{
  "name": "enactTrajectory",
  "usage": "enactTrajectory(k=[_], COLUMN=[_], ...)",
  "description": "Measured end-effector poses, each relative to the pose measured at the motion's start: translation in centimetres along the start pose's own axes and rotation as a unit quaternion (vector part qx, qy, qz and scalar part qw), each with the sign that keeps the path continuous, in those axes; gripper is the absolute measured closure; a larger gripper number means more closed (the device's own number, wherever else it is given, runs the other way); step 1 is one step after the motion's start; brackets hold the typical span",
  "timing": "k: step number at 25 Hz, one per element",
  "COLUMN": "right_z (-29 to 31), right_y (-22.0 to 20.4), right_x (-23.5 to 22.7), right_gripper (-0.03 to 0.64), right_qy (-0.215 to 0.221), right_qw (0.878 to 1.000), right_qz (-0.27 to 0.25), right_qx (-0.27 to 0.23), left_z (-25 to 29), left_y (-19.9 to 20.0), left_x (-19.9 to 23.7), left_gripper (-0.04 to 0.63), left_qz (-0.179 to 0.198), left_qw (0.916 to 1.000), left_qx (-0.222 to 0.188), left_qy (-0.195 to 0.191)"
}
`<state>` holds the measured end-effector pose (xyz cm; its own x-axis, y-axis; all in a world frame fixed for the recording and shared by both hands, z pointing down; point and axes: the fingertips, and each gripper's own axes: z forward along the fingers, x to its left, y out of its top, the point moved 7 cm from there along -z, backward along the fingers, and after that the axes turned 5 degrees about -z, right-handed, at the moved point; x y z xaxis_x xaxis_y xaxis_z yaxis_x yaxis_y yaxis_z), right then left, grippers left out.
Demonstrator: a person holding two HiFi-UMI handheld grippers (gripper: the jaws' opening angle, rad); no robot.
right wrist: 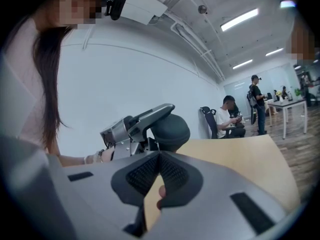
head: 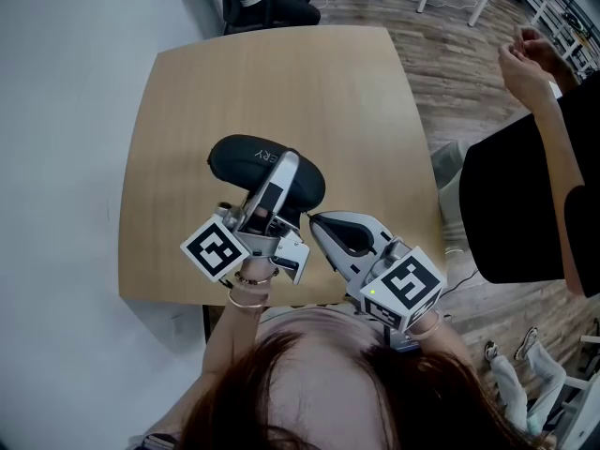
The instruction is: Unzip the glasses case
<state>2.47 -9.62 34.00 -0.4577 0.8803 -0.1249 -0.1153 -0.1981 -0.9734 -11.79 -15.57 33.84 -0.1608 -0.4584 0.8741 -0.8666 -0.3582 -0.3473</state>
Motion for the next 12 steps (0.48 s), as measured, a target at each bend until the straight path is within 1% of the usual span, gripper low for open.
enactTrajectory(k=[5, 12], right_z=[-0.55, -0.71], right_y=[0.05, -0.12], right_x=[-0.27, -0.27], right_gripper=[0.601, 0.601], right_qy=[-0.008, -0.009], right_qw=[1.0, 1.0], right_qz=[-0.003, -0.005], right_qx=[-0.003, -0.001], left_z=[-0.27, -0.43], left_y=[-0.08, -0.14], left_x=[0.15, 0.39], left_gripper=[0.32, 0.322], left_qz=[-0.002, -0.01], left_qw=[1.0, 0.9999], left_qx=[0.001, 0.004], left_qy=[0.009, 0.009])
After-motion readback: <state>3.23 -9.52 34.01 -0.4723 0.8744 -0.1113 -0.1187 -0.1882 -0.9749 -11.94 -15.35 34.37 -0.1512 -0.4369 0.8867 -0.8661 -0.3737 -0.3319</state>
